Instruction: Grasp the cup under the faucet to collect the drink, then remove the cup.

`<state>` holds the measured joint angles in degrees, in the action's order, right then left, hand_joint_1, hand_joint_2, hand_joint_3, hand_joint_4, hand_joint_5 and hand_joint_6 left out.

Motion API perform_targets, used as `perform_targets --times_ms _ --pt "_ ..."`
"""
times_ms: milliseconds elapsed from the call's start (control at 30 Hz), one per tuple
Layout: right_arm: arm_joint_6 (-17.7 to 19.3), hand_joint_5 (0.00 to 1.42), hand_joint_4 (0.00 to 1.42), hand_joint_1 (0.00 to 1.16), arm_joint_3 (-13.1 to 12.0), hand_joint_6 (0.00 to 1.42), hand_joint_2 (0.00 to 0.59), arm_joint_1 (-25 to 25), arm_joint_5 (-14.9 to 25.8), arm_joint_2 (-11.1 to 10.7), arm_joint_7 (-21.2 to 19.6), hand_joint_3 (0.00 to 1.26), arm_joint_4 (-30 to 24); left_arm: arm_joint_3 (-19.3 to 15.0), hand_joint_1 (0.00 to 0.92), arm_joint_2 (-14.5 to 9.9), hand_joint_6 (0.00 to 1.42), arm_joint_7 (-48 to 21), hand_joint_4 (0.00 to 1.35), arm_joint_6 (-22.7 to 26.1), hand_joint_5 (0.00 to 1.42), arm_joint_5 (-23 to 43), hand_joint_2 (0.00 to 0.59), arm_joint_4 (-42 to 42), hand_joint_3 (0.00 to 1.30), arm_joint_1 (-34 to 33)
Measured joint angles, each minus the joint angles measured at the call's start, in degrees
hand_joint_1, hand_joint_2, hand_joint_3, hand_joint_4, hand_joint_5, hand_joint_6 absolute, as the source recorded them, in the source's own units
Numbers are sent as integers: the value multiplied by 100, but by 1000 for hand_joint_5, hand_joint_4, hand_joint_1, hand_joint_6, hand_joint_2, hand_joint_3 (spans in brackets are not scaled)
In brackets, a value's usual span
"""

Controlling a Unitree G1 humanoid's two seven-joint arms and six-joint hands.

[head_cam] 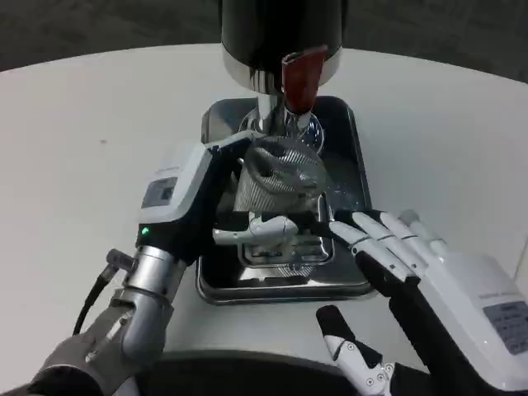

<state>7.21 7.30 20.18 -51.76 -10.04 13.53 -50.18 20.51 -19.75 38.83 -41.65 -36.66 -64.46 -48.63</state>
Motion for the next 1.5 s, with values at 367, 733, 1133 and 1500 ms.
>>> perform_targets --times_ms 367,733,1133,1500 --pt "-9 96 118 355 42 50 497 -7 -3 51 0 196 0 138 342 -117 287 -148 207 150 531 -18 48 61 277 168" --pt "-72 109 128 357 38 63 494 2 0 60 0 198 0 256 98 -169 22 -172 0 199 219 3 8 126 0 165" --pt "-79 111 129 358 11 64 492 6 6 46 -1 205 14 -503 0 -395 0 -462 0 -241 191 681 0 834 0 740" --pt "-79 111 129 358 23 64 492 62 3 54 -36 205 20 -1516 0 -561 0 -1241 0 -250 128 1614 60 2700 0 1706"
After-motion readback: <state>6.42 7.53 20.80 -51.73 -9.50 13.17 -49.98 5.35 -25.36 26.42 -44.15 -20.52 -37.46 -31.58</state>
